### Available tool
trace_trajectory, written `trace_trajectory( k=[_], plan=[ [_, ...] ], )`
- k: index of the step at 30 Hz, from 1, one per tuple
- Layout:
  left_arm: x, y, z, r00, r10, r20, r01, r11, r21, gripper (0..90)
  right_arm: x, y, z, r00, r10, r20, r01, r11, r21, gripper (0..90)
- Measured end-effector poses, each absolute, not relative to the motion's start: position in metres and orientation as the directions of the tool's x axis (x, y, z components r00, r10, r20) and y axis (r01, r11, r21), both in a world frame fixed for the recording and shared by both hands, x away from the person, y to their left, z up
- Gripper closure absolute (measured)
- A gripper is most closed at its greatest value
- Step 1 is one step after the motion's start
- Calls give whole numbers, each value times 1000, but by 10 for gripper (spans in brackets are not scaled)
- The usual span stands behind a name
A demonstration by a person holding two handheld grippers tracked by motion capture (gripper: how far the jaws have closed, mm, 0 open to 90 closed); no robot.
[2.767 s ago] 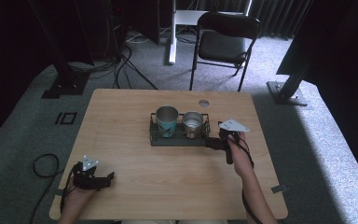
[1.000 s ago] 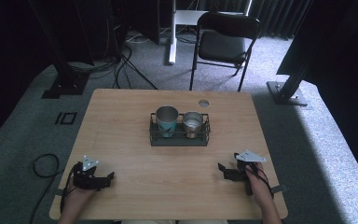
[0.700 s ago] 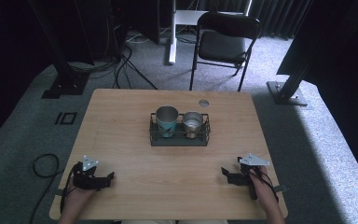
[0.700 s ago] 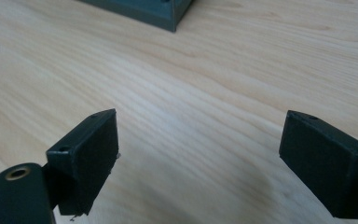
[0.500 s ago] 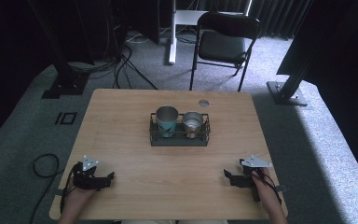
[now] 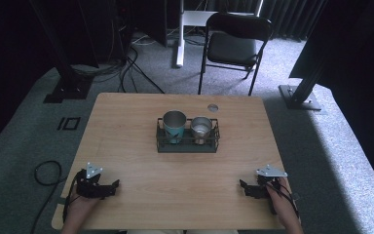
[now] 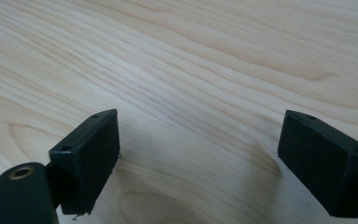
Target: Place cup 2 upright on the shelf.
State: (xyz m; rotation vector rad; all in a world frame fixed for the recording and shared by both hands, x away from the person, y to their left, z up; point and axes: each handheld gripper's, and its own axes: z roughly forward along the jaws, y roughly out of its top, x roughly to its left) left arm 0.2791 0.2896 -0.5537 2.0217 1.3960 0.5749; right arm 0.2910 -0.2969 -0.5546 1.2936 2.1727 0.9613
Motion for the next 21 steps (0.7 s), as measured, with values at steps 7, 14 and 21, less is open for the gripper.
trace_trajectory(
  k=[7, 14, 21],
  plan=[
    [279, 290, -554, 350, 937, 11, 672, -259, 693, 37, 292, -304, -555, -389, 921, 10, 620, 254, 742, 123],
    [279, 290, -554, 350, 937, 11, 673, -259, 693, 36, 294, -303, -556, -378, 926, 6, 641, 256, 724, 113],
    [279, 290, -554, 350, 937, 11, 672, -259, 693, 36, 293, -303, -556, -364, 931, 9, 646, 245, 723, 113]
  ],
)
